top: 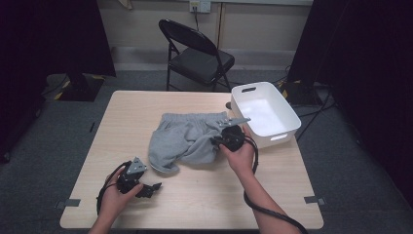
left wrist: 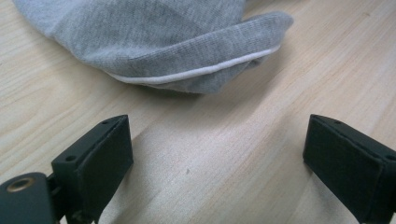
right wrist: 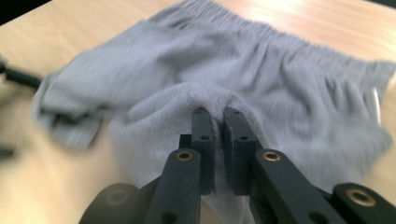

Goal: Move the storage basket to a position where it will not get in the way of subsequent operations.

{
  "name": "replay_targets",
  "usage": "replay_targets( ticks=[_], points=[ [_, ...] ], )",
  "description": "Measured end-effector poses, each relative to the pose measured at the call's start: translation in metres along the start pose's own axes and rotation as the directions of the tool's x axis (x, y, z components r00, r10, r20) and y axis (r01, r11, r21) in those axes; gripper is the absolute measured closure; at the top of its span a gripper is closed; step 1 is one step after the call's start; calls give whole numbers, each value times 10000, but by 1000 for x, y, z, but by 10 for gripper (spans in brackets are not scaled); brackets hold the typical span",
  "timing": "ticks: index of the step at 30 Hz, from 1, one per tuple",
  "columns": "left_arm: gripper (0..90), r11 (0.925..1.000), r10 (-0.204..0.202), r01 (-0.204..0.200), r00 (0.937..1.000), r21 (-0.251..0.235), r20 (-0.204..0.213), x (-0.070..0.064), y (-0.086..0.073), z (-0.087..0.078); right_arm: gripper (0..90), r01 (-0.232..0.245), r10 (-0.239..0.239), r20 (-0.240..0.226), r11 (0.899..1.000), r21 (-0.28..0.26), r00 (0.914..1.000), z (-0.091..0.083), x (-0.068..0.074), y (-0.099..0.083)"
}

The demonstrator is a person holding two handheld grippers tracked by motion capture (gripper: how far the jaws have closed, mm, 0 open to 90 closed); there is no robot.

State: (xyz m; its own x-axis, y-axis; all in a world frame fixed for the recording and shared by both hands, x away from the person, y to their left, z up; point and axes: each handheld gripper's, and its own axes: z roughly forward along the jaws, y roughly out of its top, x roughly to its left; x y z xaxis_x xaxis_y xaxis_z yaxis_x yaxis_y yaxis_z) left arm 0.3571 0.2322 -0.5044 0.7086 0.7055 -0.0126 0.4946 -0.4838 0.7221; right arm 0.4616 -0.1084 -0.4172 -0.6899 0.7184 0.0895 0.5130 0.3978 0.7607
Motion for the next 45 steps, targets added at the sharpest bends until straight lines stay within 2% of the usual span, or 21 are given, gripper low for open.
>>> replay_targets(
  ticks=[1, 2, 4, 6, 8, 10, 11, 13, 15, 16, 18, 28, 30, 31, 32, 34, 36, 38, 42, 43, 45],
  points=[
    [74, 10000, 2, -2, 10000, -1, -1, 0, 0, 0, 847, 67, -67, 123, 10000, -41, 9999, 8, -2, 5],
    [74, 10000, 2, -2, 10000, 0, 0, 0, 0, 0, 847, 134, -140, 305, 9998, 176, 9994, 16, -3, 10],
    [72, 10000, 7, -7, 10000, 3, 15, 0, 0, 0, 836, 195, -206, 346, 9992, 338, 9992, 33, -5, 16],
    [71, 10000, -17, 17, 10000, -8, 50, 0, 0, 0, 721, 183, -217, 780, 9988, 445, 9967, 51, -6, 18],
    [67, 10000, 4, -4, 10000, 1, 75, 0, 0, 1, 667, 249, -288, 717, 9982, 549, 9970, 60, -5, 16],
    [63, 10000, 75, -75, 9999, 17, 84, 1, 1, 1, 534, 273, -320, 966, 9984, 501, 9948, 62, -3, 14],
    [61, 10000, 81, -81, 9999, 20, 87, 1, 1, 1, 485, 129, -160, 948, 9994, 334, 9954, 61, -2, 13],
    [61, 10000, 88, -88, 9999, 23, 85, 1, 1, 1, 457, 179, -203, 973, 9995, 256, 9951, 54, -2, 11],
    [57, 10000, 78, -78, 9999, 42, 78, 1, 1, 2, 374, 339, -351, 1137, 9994, 122, 9929, 46, -2, 8],
    [54, 10000, 68, -69, 10000, 53, 65, 1, 2, 2, 358, 240, -237, 1131, 9997, -16, 9933, 41, -2, 6],
    [43, 10000, 9, -9, 10000, 66, 58, 1, 2, 3, 379, 49, -3, 969, 9989, -466, 9953, 27, -1, 0],
    [35, 9999, 55, -55, 10000, 93, 0, 0, 3, 4, 406, 199, -148, 744, 9975, -680, 9971, -17, 11, -40],
    [35, 9999, 58, -58, 10000, 97, -5, 0, 3, 4, 448, 149, -103, 681, 9975, -686, 9976, -23, 13, -52],
    [35, 9999, 58, -58, 10000, 97, -7, 0, 3, 4, 457, -21, 68, 591, 9968, -801, 9982, -26, 15, -58],
    [35, 9999, 57, -57, 10000, 96, -10, 0, 3, 4, 510, -156, 188, 390, 9966, -810, 9991, -29, 16, -64],
    [35, 9999, 56, -56, 10000, 96, -15, 0, 3, 4, 521, -357, 366, 104, 9963, -783, 9993, -31, 17, -76],
    [35, 10000, 21, -20, 10000, 85, -28, 0, 3, 4, 565, -380, 374, -114, 9976, -573, 9992, -29, 18, -87],
    [36, 10000, 16, -15, 10000, 85, -38, 0, 3, 4, 562, -245, 240, -143, 9990, -364, 9996, -25, 20, -94],
    [36, 10000, 6, -6, 10000, 85, -42, 0, 3, 4, 622, 40, -40, -260, 10000, -27, 9997, -14, 23, -100],
    [36, 10000, 4, -4, 10000, 87, -43, 0, 3, 4, 624, 129, -127, -405, 9999, 41, 9991, -9, 25, -101],
    [35, 10000, 1, 0, 10000, 89, -46, 0, 3, 4, 607, 250, -246, -363, 9996, 117, 9990, -2, 26, -100]
  ],
)
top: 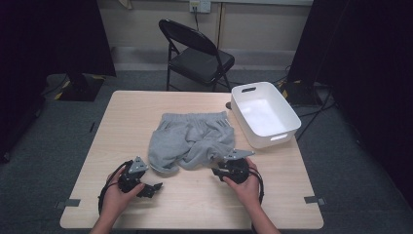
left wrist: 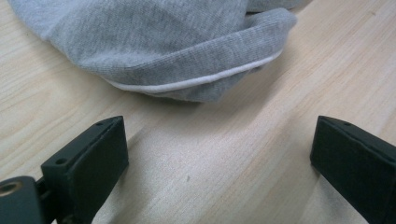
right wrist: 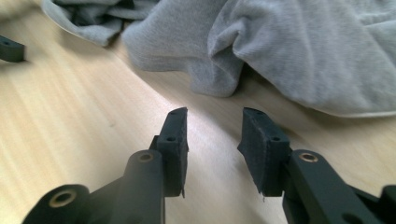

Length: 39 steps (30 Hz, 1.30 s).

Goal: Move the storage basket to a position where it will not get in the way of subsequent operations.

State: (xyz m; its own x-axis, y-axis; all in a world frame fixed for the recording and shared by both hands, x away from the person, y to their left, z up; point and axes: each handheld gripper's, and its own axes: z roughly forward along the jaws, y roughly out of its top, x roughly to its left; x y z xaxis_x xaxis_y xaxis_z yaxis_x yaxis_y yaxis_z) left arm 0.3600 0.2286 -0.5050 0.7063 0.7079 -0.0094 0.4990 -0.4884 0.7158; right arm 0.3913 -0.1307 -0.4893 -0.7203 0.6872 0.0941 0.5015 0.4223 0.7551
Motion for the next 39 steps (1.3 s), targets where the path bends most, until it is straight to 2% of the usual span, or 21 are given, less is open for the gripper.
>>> replay_targets(
  ticks=[8, 9, 11, 13, 15, 17, 20, 22, 23, 24, 25, 27, 28, 29, 30, 32, 33, 35, 36, 37, 39],
  points=[
    [33, 10000, 43, -43, 10000, 19, 31, 0, 0, 0, 568, 7, -7, -51, 10000, -40, 10000, 22, 2, 17],
    [31, 10000, 44, -44, 10000, 30, 50, 1, 0, 0, 605, 42, -42, -78, 10000, 41, 10000, 24, 2, 19],
    [29, 10000, 44, -44, 10000, 34, 53, 1, 0, 0, 623, 78, -77, -153, 9999, 77, 9999, 28, 2, 23],
    [30, 10000, 42, -42, 10000, 32, 49, 1, 0, 0, 704, -75, 75, -448, 10000, -2, 9990, 29, 2, 26],
    [30, 10000, 43, -43, 10000, 29, 37, 0, 0, 0, 766, -49, 52, -405, 10000, 75, 9992, 30, 3, 28],
    [35, 10000, 2, -2, 10000, 8, 60, 0, 0, 0, 856, -59, 60, -588, 10000, 14, 9983, 28, 3, 28],
    [103, 9996, 33, -28, 9999, -293, 166, 1, -1, -3, 879, -160, 169, -810, 9998, 111, 9966, 23, 4, 27],
    [218, 9978, -378, 390, 9990, -529, 236, 1, 0, -5, 880, -106, 113, -850, 9999, 84, 9963, 16, 4, 26],
    [187, 9973, -347, 359, 9992, -642, 191, 0, 2, -7, 881, -169, 169, -895, 9999, 8, 9958, 11, 4, 26],
    [158, 9963, -168, 175, 9998, -837, 83, -1, 5, -10, 881, -162, 155, -921, 9998, -71, 9956, 6, 4, 26],
    [173, 9948, 54, -53, 10000, -1017, 10, -3, 9, -13, 881, -126, 114, -904, 9999, -117, 9958, 2, 3, 26],
    [275, 9897, 337, -313, 9993, -1394, 150, -8, 17, -17, 882, -94, 79, -920, 9998, -158, 9957, -8, 2, 26],
    [292, 9868, 573, -567, 9984, -1518, -1, -12, 21, -18, 882, -71, 51, -925, 9997, -223, 9957, -13, 2, 27],
    [281, 9830, 907, -911, 9958, -1593, -103, -16, 25, -18, 882, -72, 45, -896, 9995, -297, 9960, -17, 1, 28],
    [303, 9814, 1039, -1030, 9946, -1623, -31, -19, 29, -17, 883, -124, 89, -913, 9992, -383, 9958, -22, 0, 29],
    [356, 9722, 1519, -1494, 9884, -1801, -1, -27, 37, -12, 884, -178, 129, -889, 9984, -542, 9960, -30, -2, 31],
    [360, 9713, 1684, -1638, 9857, -1723, 120, -29, 40, -8, 884, -196, 146, -831, 9980, -598, 9964, -34, -2, 33],
    [392, 9769, 1628, -1608, 9867, -1405, 29, -28, 42, 2, 884, -266, 202, -865, 9969, -740, 9960, -41, -5, 36],
    [388, 9776, 1659, -1636, 9861, -1325, 67, -27, 43, 6, 884, -296, 233, -823, 9966, -763, 9963, -44, -6, 37],
    [398, 9818, 1530, -1497, 9880, -1164, 194, -26, 44, 11, 884, -311, 254, -773, 9968, -735, 9967, -45, -7, 38],
    [406, 9827, 1576, -1545, 9872, -1023, 229, -23, 47, 17, 885, -370, 314, -712, 9962, -785, 9970, -49, -11, 37]
  ],
)
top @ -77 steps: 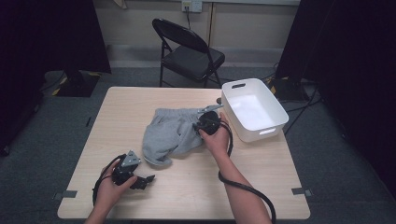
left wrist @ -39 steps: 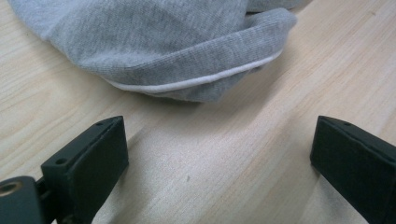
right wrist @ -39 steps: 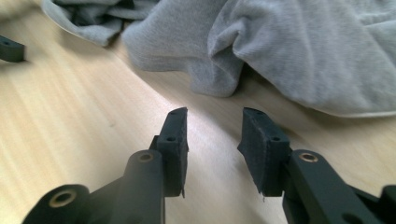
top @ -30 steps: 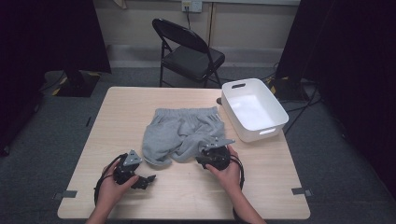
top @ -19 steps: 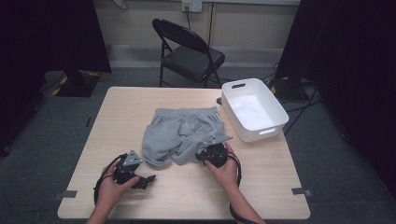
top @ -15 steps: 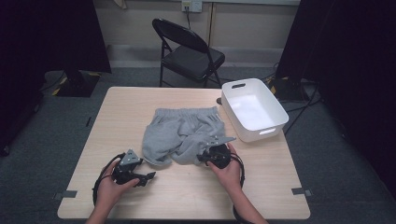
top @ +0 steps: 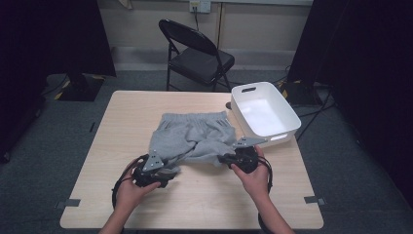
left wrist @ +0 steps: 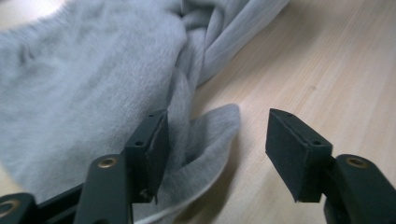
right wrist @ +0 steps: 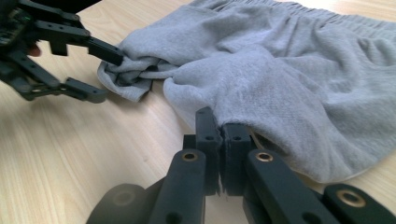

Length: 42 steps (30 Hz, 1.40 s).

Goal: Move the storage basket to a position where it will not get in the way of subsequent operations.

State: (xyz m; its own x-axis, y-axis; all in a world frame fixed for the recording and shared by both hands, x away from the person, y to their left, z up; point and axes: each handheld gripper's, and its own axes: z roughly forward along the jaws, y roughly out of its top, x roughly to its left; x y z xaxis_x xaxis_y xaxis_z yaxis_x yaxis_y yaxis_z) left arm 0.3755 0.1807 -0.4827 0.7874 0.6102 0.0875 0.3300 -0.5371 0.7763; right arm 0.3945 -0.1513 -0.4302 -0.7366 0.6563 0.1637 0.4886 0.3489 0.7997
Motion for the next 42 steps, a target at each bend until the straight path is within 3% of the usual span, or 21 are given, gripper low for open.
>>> replay_targets(
  ticks=[3, 5, 9, 10, 12, 13, 18, 24, 27, 31, 33, 37, 40, 42],
  points=[
    [445, 9988, -184, 182, 9998, 448, 53, 4, 1, 7, 884, -122, 122, 1, 9999, -26, 9999, -1, -4, -3],
    [491, 9970, -88, 87, 10000, 769, 8, 5, 3, 8, 885, -142, 142, 23, 9999, -45, 9999, -1, -6, -4],
    [656, 9910, -188, 200, 9998, 1321, -99, 5, 5, 9, 885, -220, 220, -13, 9997, -47, 9998, 1, -8, -6],
    [747, 9886, -288, 298, 9995, 1474, -90, 5, 6, 8, 886, -239, 239, -2, 9997, -31, 9997, 1, -8, -6],
    [836, 9811, -1123, 1066, 9933, 1613, 264, 6, 7, 4, 887, -264, 264, 7, 9996, -45, 9997, -1, -9, -7],
    [847, 9784, -1406, 1323, 9892, 1590, 418, 7, 7, 2, 888, -255, 255, 33, 9997, -42, 9997, -2, -10, -7],
    [858, 9780, -1823, 1715, 9794, 1192, 866, 6, 11, -20, 890, -439, 441, 160, 9990, -127, 9989, -15, -14, -11],
    [858, 9833, -1812, 1790, 9789, 314, 945, 8, 19, -53, 890, -630, 642, 412, 9975, -310, 9971, -36, -18, -17],
    [858, 9759, -2167, 2178, 9743, -119, 615, 19, 19, -64, 890, -801, 827, 631, 9958, -433, 9946, -45, -23, -19],
    [863, 9507, -3041, 3041, 9526, -605, 94, 42, 11, -69, 890, -951, 982, 890, 9947, -388, 9912, -49, -33, -13],
    [864, 9440, -3256, 3250, 9455, -570, -5, 50, 7, -66, 891, -940, 957, 906, 9953, -226, 9913, -43, -38, -7],
    [865, 9459, -3240, 3241, 9460, -152, 87, 53, 2, -54, 890, -773, 753, 851, 9968, 209, 9935, -18, -38, 14],
    [866, 9503, -3114, 3112, 9501, 103, 192, 51, -2, -45, 890, -476, 418, 830, 9965, 687, 9957, 10, -35, 28],
    [866, 9499, -3121, 3115, 9496, 251, 292, 50, -4, -41, 881, -424, 345, 823, 9945, 962, 9960, 30, -32, 34]
  ],
)
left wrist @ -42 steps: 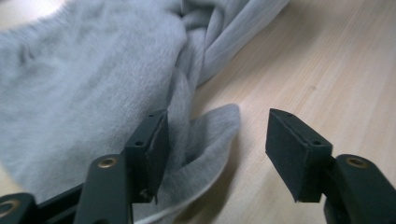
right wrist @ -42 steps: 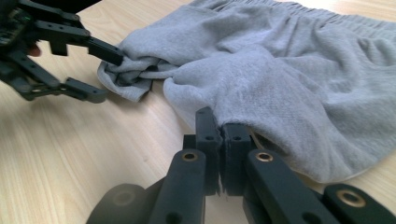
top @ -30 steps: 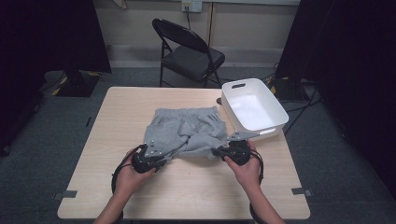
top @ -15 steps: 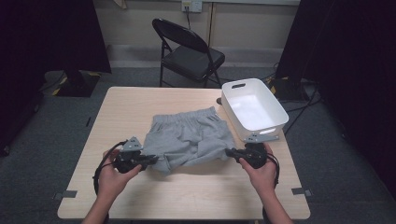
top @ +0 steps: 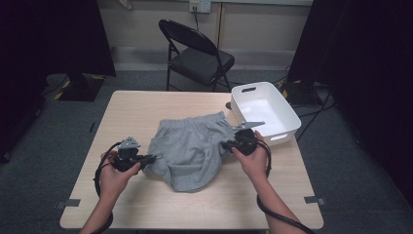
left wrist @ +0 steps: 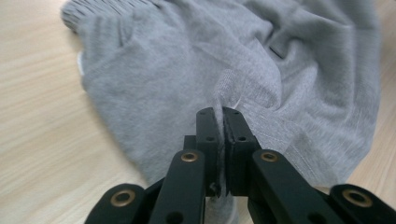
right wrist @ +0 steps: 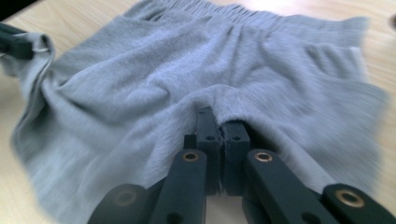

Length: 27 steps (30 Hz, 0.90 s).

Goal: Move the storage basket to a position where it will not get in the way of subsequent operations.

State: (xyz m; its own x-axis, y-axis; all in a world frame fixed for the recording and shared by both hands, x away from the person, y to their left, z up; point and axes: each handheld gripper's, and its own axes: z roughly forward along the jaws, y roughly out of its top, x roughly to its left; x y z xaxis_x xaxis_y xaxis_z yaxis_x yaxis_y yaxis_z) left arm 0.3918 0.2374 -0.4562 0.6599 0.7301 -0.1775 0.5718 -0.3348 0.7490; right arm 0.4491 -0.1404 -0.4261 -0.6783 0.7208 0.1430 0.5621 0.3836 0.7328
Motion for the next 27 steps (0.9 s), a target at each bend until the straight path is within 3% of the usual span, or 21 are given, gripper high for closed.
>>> replay_targets(
  ticks=[3, 6, 8, 11, 17, 19, 20, 22, 26, 27],
  points=[
    [865, 9999, 62, -61, 10000, 114, -27, -1, -3, 4, 756, -51, 51, -7, 9999, 163, 10000, 28, 6, 5],
    [863, 9999, 145, -145, 9999, 92, 38, -2, -4, 5, 619, 24, -27, 146, 9998, 201, 9999, 44, 11, 3],
    [851, 9997, 239, -239, 9997, 48, 110, -5, -5, 6, 572, -38, 35, 102, 9996, 287, 9999, 46, 11, 1],
    [836, 9993, 381, -381, 9993, -1, 64, -8, -5, 5, 498, -101, 105, 228, 9998, -156, 9997, 38, 7, -3],
    [815, 9987, 501, -500, 9986, -72, 136, -14, -6, 5, 511, 187, -176, 174, 9977, -655, 9997, 11, 7, -9],
    [816, 9987, 513, -512, 9986, -46, 159, -15, -7, 5, 631, 282, -271, 183, 9978, -594, 9995, 5, 7, -13],
    [819, 9986, 531, -531, 9985, -73, 122, -16, -7, 5, 634, 315, -304, 186, 9975, -634, 9994, 3, 6, -15],
    [820, 9986, 515, -514, 9986, -108, 155, -16, -8, 6, 733, 391, -368, 440, 9978, -536, 9984, 1, 6, -21],
    [821, 9981, 617, -616, 9978, -44, 226, -18, -10, 9, 732, 144, -114, 930, 9994, -308, 9956, 7, 2, -28],
    [821, 9980, 630, -631, 9977, -2, 243, -19, -10, 10, 734, 80, -45, 872, 9992, -403, 9962, 9, 1, -29]
  ],
)
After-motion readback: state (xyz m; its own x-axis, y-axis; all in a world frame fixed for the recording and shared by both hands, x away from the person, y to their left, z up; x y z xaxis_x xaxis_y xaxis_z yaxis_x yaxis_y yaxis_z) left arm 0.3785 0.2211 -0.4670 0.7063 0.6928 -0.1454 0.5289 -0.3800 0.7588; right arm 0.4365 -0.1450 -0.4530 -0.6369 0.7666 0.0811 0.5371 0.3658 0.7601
